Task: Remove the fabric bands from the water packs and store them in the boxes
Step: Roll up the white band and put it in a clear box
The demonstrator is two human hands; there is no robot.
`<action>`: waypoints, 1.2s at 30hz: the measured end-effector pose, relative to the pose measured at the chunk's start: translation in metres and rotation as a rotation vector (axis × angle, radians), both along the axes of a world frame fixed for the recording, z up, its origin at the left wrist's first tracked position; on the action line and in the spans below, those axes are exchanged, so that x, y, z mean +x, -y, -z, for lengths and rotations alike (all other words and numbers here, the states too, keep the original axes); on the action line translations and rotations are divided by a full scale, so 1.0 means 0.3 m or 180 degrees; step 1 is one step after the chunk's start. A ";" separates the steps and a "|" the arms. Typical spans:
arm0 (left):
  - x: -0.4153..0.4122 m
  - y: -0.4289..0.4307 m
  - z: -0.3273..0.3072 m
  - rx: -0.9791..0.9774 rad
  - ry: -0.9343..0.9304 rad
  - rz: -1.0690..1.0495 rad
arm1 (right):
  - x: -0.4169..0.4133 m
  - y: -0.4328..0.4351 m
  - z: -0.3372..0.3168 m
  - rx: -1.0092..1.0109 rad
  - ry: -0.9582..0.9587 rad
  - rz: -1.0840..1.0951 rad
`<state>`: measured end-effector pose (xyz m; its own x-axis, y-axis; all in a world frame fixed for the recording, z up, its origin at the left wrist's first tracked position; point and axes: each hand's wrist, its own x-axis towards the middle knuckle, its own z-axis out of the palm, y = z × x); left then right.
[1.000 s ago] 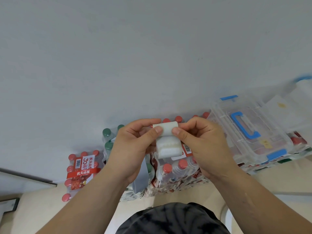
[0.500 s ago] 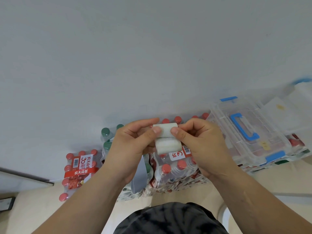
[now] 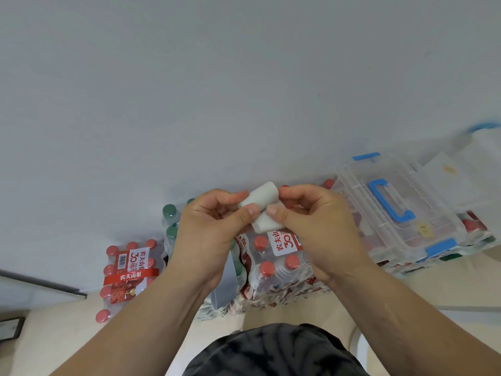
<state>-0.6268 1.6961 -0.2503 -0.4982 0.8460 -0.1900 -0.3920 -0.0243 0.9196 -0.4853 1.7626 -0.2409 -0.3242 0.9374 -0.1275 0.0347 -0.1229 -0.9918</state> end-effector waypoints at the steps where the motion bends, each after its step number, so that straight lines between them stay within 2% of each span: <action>1: -0.002 0.003 -0.001 -0.0019 0.0005 -0.0032 | 0.004 0.001 0.003 0.0098 0.0160 -0.0090; 6: 0.008 0.023 -0.005 -0.0120 0.0156 0.0009 | 0.032 0.000 0.015 0.0425 0.0536 -0.0414; 9: 0.014 0.029 0.007 -0.0202 -0.0047 0.0015 | 0.041 0.011 0.019 0.0483 0.0713 -0.0399; 13: 0.023 0.032 0.009 -0.0114 -0.0600 0.0156 | 0.054 0.021 0.005 0.0192 0.0356 -0.0219; 16: 0.013 0.034 0.013 -0.0059 -0.0743 0.0346 | 0.060 0.028 -0.015 -0.0034 0.0076 -0.0133; 19: 0.010 0.036 0.020 0.0010 -0.0566 0.0602 | 0.074 0.035 -0.011 -0.0099 -0.0054 -0.0006; 23: 0.031 0.024 0.042 0.0136 -0.0198 0.0837 | 0.111 0.028 0.019 0.0123 0.0327 -0.0025; 30: 0.128 -0.037 0.086 -0.0166 0.0312 0.1092 | 0.221 -0.006 0.028 0.0227 0.0422 -0.0064; 32: 0.169 -0.059 0.082 -0.0318 0.0278 0.1255 | 0.267 -0.019 0.031 0.0217 0.0471 0.0026; 36: 0.275 -0.115 0.089 -0.0403 -0.0212 0.1281 | 0.377 -0.057 0.035 0.0032 0.0479 0.0192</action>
<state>-0.5442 1.7307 -0.2771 -0.1476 0.9475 -0.2835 -0.2869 0.2333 0.9291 -0.3721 1.7796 -0.2514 -0.2452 0.9560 -0.1610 0.1758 -0.1195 -0.9771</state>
